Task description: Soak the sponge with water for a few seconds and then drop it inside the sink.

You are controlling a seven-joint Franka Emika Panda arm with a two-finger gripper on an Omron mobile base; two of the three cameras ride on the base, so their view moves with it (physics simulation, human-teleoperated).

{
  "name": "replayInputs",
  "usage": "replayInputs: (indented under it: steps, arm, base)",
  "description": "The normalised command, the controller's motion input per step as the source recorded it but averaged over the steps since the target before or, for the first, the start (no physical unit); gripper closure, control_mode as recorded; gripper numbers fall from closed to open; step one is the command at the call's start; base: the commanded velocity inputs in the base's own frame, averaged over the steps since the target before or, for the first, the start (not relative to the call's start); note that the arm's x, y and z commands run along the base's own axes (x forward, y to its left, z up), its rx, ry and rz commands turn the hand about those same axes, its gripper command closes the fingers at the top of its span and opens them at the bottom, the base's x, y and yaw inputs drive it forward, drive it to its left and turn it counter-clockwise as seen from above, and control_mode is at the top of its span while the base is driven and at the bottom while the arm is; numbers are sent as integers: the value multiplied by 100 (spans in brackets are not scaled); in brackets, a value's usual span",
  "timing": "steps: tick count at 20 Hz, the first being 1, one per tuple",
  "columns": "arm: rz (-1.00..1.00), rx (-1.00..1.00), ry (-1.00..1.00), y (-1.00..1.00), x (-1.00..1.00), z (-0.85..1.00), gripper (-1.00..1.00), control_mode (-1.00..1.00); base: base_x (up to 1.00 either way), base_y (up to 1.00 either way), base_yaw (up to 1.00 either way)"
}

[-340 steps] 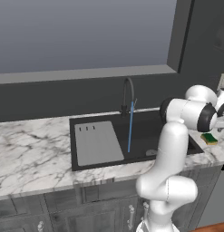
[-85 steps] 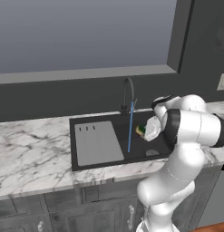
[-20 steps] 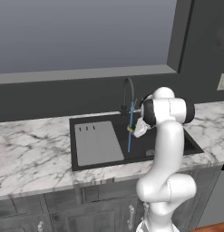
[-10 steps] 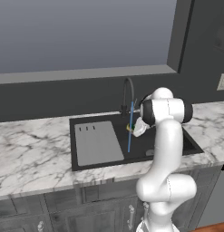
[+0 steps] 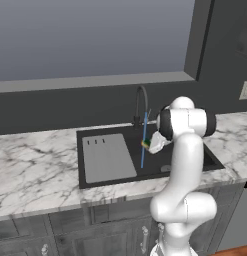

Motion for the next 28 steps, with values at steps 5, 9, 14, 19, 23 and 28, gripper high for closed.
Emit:
replayInputs:
  steps: [5, 9, 14, 19, 23, 28]
  arm:
    - [2, 2, 0, 1, -13, 0, 100, -100]
    - [0, 0, 0, 0, 0, 0, 100, -100]
    - [0, 0, 0, 0, 0, 1, 100, -100]
    - [0, 0, 0, -1, 0, 19, 100, -100]
    - [0, 0, 0, -21, 0, 28, 100, -100]
    - [0, 0, 2, -31, 0, 23, 100, -100]
  base:
    - [0, 0, 0]
    - [0, 0, 0]
    - [0, 0, 0]
    - [0, 0, 0]
    - [0, 0, 0]
    - [0, 0, 0]
